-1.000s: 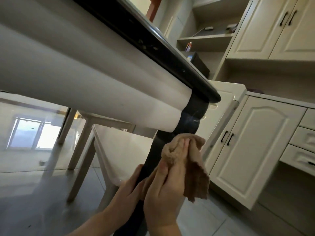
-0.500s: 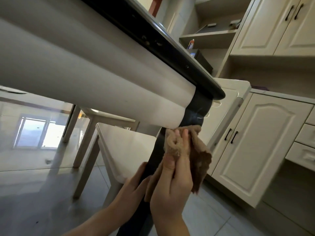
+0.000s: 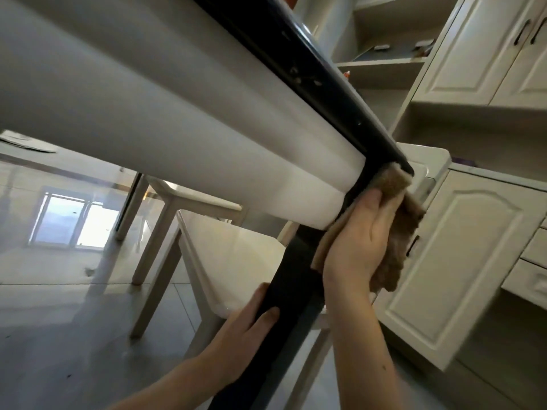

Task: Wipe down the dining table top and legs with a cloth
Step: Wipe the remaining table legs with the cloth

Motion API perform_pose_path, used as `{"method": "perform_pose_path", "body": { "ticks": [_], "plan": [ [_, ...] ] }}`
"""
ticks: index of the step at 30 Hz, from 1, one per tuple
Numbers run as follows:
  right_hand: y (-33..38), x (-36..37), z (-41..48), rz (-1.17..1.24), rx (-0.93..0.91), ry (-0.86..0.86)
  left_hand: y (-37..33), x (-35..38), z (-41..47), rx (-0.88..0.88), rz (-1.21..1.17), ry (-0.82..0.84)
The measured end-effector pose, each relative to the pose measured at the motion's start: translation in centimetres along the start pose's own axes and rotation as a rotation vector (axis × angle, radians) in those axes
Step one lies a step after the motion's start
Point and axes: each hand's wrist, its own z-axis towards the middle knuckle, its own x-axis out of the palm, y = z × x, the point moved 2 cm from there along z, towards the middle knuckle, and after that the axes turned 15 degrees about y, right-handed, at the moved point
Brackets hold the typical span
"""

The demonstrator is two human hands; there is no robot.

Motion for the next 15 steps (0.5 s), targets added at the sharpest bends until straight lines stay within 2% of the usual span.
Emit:
{"method": "perform_pose_path", "body": {
  "ticks": [2,5,8,11,13,14,15],
  "plan": [
    [-0.2,-0.6,-1.0,0.087,0.03,0.019,0.2,0.0,0.4,0.014,-0.004,0.009],
    [-3.3,0.0,-3.7,0.129,0.174,0.112,0.3,0.1,0.9,0.02,0.014,-0.081],
    [-3.6,2.0,-1.5,-0.02,-0.011,0.244,-0.6,0.3,0.9,0.045,0.054,-0.106],
    [1.6,1.9,-1.3,-0.19,-0.376,0.223,-0.5,0.3,0.7,0.073,0.04,-0.146],
    [3.3,0.8,-2.2,-0.24,-0.544,0.225,-0.2,0.4,0.7,0.069,0.061,-0.131],
    [3.1,0.0,-2.3,-0.209,-0.529,0.183,-0.6,0.6,0.6,0.068,0.05,-0.132],
    [2.1,-0.8,-1.9,-0.076,-0.385,0.119,-0.6,0.5,0.6,0.062,0.035,-0.134]
  ]
}}
